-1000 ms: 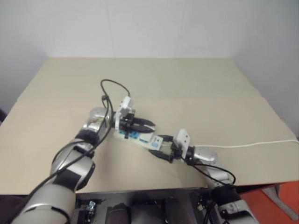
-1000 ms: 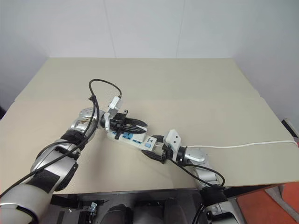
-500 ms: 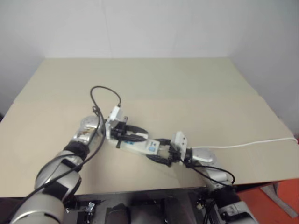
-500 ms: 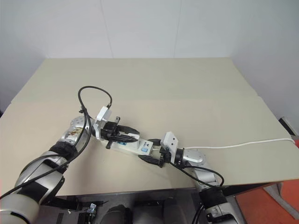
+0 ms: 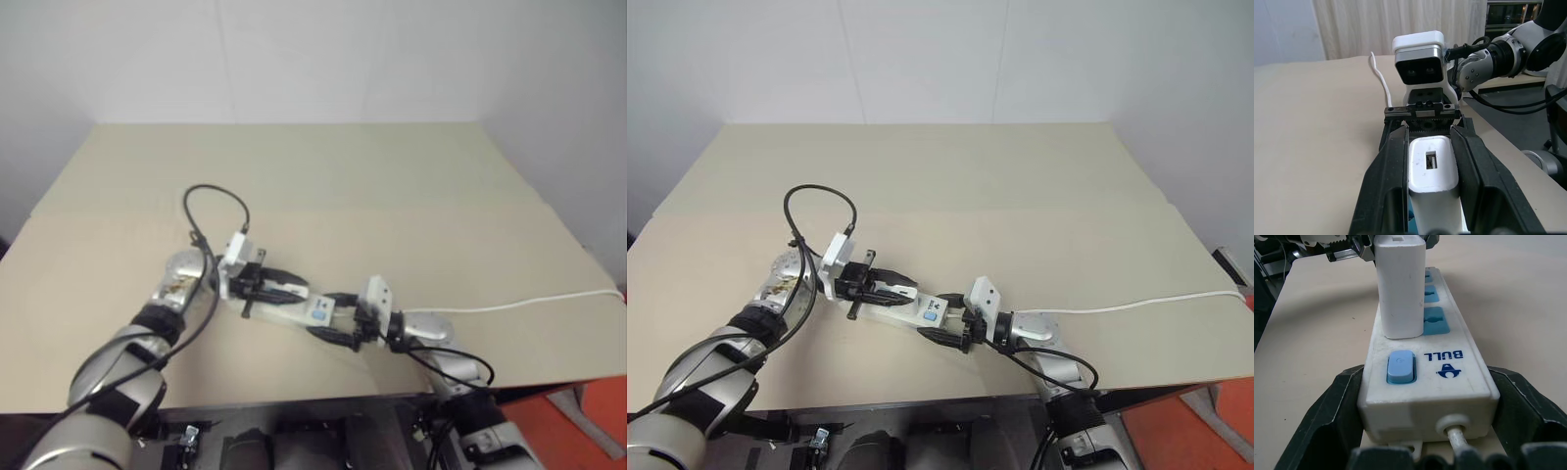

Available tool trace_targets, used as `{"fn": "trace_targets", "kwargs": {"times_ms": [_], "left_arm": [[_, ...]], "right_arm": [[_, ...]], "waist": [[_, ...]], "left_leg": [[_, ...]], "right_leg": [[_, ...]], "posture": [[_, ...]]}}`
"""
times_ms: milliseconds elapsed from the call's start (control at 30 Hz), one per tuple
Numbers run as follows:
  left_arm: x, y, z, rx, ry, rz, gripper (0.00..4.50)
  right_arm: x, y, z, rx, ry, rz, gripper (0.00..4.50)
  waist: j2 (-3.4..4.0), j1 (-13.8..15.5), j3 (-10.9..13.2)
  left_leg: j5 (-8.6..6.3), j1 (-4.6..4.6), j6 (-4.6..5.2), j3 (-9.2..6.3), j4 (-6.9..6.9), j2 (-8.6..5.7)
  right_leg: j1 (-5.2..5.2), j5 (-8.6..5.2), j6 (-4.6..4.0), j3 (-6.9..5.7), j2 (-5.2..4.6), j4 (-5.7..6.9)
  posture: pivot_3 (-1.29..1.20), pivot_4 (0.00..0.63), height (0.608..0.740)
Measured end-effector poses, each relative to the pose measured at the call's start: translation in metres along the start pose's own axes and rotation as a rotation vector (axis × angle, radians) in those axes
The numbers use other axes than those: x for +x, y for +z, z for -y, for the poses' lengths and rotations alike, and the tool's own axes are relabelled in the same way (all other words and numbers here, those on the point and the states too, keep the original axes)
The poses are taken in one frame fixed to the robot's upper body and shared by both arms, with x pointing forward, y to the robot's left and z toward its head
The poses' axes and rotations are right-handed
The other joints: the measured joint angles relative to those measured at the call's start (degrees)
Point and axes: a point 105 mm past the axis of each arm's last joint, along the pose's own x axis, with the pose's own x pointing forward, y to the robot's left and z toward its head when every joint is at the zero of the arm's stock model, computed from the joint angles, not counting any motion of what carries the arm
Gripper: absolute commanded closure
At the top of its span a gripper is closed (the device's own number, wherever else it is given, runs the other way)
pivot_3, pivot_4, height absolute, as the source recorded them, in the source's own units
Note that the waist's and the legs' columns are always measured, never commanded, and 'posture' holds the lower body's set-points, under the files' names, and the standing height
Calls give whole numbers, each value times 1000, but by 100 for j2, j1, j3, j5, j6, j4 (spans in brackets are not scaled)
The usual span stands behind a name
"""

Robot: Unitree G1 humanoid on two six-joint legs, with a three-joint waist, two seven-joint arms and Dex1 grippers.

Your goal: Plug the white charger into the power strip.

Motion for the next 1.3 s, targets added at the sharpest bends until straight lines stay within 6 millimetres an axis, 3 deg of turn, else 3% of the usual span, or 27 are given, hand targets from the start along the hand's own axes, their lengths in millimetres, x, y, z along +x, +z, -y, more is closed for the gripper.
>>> {"fn": "trace_targets", "kwargs": {"times_ms": [267, 333, 400, 633, 833, 933, 1033, 1167, 1300], "left_arm": [[-2, -1, 1, -2, 15, 12, 3503], [-3, -1, 1, -3, 17, 14, 2753], [-12, -15, 7, -52, 33, -36, 2161], [-20, -13, 6, -51, 60, -42, 17], [-25, -10, 7, -66, 59, -58, 17], [-40, -10, 8, -72, 84, -113, 17], [-59, 3, 1, -36, 169, -100, 0], [-97, 25, -7, -5, 336, -53, 0], [-132, 32, -2, 11, 473, -70, 0]], "right_arm": [[2, 0, -1, 1, 5, 0, 1064], [2, 0, -1, 1, 6, -1, 1064], [3, 0, -6, 1, 45, 1, 1064], [2, 0, -5, 4, 46, 9, 1064], [3, 0, -6, 2, 49, 15, 1064], [4, 1, -6, -6, 48, 22, 1064], [5, 1, -5, -54, 31, 36, 79], [3, 1, -4, -97, 27, 50, 31], [-4, 0, -6, -116, 34, 46, 31]], "waist": [[0, -21, -6], [0, -24, -7], [4, -56, -6], [8, -8, -8], [8, -22, -7], [7, -27, -6], [-3, -21, 1], [-2, -23, 6], [6, 12, 13]], "left_leg": [[-4, 3, 7, 0, -1, 0], [-4, 4, 7, 0, -1, 1], [-7, 5, 13, 6, -5, 1], [-8, 4, 14, 1, -3, 2], [-8, -2, 14, 1, -4, 2], [-8, -3, 14, 0, -5, 5], [-8, -5, 13, 0, -3, 7], [-8, -7, 13, 1, -4, 7], [-8, -17, 13, 2, -4, 5]], "right_leg": [[0, -2, -1, 1, 2, 1], [1, -2, -1, 1, 2, 1], [-4, -3, 0, 12, 6, 1], [-3, -6, -3, 3, 4, 4], [-11, -6, -4, 3, 5, 4], [-14, -6, -4, 2, 9, 4], [-15, -7, -3, -1, 9, 4], [-17, -7, -2, -1, 9, 3], [-20, -2, -10, -6, 0, -2]], "posture": [[0, 150, 740], [0, 150, 740], [0, 150, 740], [0, 150, 740], [0, 150, 740], [0, 150, 740], [0, 150, 740], [0, 150, 740], [0, 150, 740]]}}
